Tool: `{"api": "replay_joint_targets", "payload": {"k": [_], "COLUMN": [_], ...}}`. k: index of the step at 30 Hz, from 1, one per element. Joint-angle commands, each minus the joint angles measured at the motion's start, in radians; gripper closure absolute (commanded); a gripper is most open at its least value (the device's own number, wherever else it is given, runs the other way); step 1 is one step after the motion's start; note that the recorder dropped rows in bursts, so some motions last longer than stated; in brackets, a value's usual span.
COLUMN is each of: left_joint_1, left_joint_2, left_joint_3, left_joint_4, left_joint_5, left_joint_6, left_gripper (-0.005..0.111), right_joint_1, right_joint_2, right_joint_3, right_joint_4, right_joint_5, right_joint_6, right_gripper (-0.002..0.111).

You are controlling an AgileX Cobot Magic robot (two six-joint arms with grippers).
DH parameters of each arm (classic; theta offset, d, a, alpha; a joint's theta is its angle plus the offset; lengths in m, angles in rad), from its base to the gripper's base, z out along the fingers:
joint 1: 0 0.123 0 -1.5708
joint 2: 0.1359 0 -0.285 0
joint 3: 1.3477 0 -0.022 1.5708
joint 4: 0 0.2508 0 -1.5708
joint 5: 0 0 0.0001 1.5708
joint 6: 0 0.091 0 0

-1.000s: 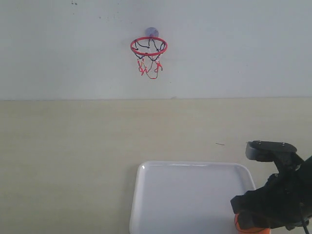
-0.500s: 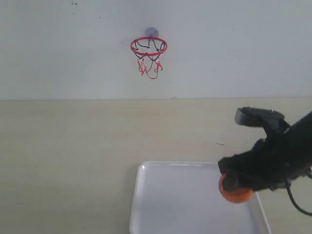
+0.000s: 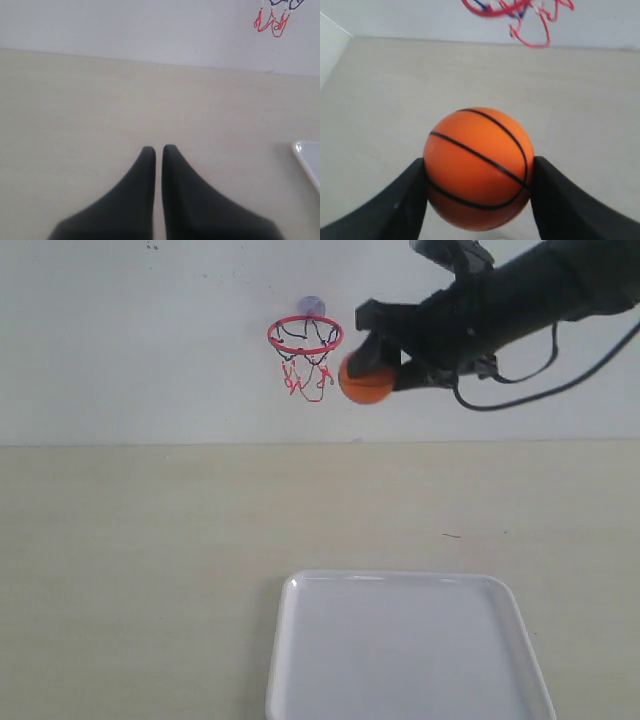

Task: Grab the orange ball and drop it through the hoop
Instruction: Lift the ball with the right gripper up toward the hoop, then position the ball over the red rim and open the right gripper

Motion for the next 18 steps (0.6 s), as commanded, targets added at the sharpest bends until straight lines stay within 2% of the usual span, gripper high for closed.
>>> {"api": "replay_joint_targets", "payload": {"k": [1,5,10,15,18], "left_joint_1": [0.003,0.003,0.003,0.003,0.003], "left_joint_2": [-0.004,-0.004,-0.004,-0.004,-0.004], "left_joint_3": [0.003,0.003,0.003,0.003,0.003], "left_joint_4": [0.003,0.003,0.003,0.003,0.003], "left_joint_5": [-0.003,-0.003,-0.003,-0.003,-0.003], "left_joint_6": [-0.008,-0.008,-0.008,-0.008,-0.008], "left_gripper": [0.103,0.103,0.103,0.103,0.103], "right_joint_1": [0.0,0.0,0.0,0.01,0.04], "right_joint_2": [0.117,0.224,0.357,0.399,0.403], "right_joint_3": [-0.214,-0.366,-0.556,-0.591,-0.591], "right_joint_4": [0.111,0.216,0.186,0.189,0.189], "right_joint_5": [0.036,0.032,0.011,-0.127,-0.208], "right_joint_6": [-0.018,-0.043,-0.153,-0.264,-0.395], "right_gripper": [0.108,0.108,0.108,0.108,0.108]}}
